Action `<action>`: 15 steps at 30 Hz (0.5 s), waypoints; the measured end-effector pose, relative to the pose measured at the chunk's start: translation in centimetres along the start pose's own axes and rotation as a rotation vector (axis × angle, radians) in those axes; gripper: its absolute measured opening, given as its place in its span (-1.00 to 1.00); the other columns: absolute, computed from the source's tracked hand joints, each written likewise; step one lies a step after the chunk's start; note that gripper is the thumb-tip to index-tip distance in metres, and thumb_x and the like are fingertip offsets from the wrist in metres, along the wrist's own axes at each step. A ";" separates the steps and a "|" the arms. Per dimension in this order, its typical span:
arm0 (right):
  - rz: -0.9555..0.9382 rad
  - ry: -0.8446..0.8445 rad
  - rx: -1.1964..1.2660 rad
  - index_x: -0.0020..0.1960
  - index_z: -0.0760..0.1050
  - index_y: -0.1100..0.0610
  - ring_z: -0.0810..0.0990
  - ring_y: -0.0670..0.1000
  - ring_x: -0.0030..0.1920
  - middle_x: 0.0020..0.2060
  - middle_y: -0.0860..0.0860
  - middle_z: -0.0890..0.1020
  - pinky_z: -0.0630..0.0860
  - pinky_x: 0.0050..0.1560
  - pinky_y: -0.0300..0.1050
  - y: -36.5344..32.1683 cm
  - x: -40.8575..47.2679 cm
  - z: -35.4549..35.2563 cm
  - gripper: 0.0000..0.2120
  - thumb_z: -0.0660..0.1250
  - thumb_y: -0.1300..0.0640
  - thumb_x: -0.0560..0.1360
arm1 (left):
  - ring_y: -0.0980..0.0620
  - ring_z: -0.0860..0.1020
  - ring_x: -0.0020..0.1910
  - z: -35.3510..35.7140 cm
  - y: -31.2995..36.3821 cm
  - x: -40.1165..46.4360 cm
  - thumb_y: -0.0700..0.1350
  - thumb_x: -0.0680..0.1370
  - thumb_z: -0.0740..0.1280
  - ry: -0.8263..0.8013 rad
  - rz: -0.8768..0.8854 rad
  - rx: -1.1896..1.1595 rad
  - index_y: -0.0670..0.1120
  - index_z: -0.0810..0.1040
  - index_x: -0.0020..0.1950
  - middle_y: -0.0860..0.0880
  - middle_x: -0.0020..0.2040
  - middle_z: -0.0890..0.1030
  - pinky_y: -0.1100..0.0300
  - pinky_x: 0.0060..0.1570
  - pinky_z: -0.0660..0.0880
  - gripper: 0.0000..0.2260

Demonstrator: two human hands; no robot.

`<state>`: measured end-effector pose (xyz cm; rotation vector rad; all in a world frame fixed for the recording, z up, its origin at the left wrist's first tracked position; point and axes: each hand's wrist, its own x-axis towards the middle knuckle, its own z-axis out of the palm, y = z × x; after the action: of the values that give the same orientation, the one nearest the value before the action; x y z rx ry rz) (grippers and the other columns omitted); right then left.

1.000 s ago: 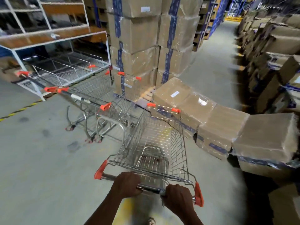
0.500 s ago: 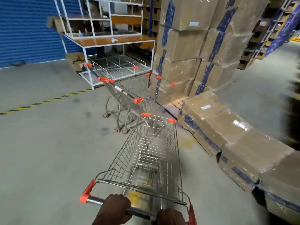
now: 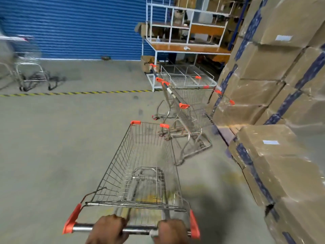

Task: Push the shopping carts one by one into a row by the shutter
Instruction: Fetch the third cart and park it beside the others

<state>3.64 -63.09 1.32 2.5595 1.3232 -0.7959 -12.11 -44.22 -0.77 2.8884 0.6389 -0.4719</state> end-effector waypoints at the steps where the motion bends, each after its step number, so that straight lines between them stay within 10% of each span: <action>1: -0.029 0.026 -0.018 0.19 0.65 0.09 0.67 0.16 0.14 0.09 0.09 0.72 0.39 0.44 0.05 0.0 0.0 0.2 -0.58 0.23 -0.18 0.58 | -0.07 0.64 0.07 0.0 0.3 -0.8 0.27 0.45 0.14 0.001 -0.029 -0.020 0.06 0.54 0.16 -0.06 0.06 0.69 0.06 0.09 0.53 -0.56; 7: -0.236 0.083 -0.126 0.17 0.65 0.07 0.57 0.23 0.32 0.33 0.13 0.62 0.37 0.38 0.14 -1.2 1.5 -1.3 -0.64 0.26 -0.12 0.55 | -0.01 0.61 -0.13 0.2 -0.8 -3.7 0.36 0.39 0.19 -0.043 -0.207 -0.188 0.05 0.49 -0.18 0.02 -0.24 0.59 0.14 -0.09 0.51 -0.62; 15: -0.372 0.109 -0.193 0.09 0.65 0.01 0.65 0.16 0.11 0.32 0.00 0.63 0.45 0.21 0.07 -6.2 6.7 -4.0 -0.69 0.25 -0.13 0.54 | -0.07 0.63 -0.01 -0.4 -5.2 -4.2 0.34 0.38 0.18 -0.065 -0.340 -0.190 0.01 0.59 0.05 -0.03 -0.02 0.68 0.10 -0.01 0.52 -0.50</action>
<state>3.36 -53.14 1.85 2.2674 1.8457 -0.5522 -17.81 -41.09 0.62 2.5819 1.1068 -0.5121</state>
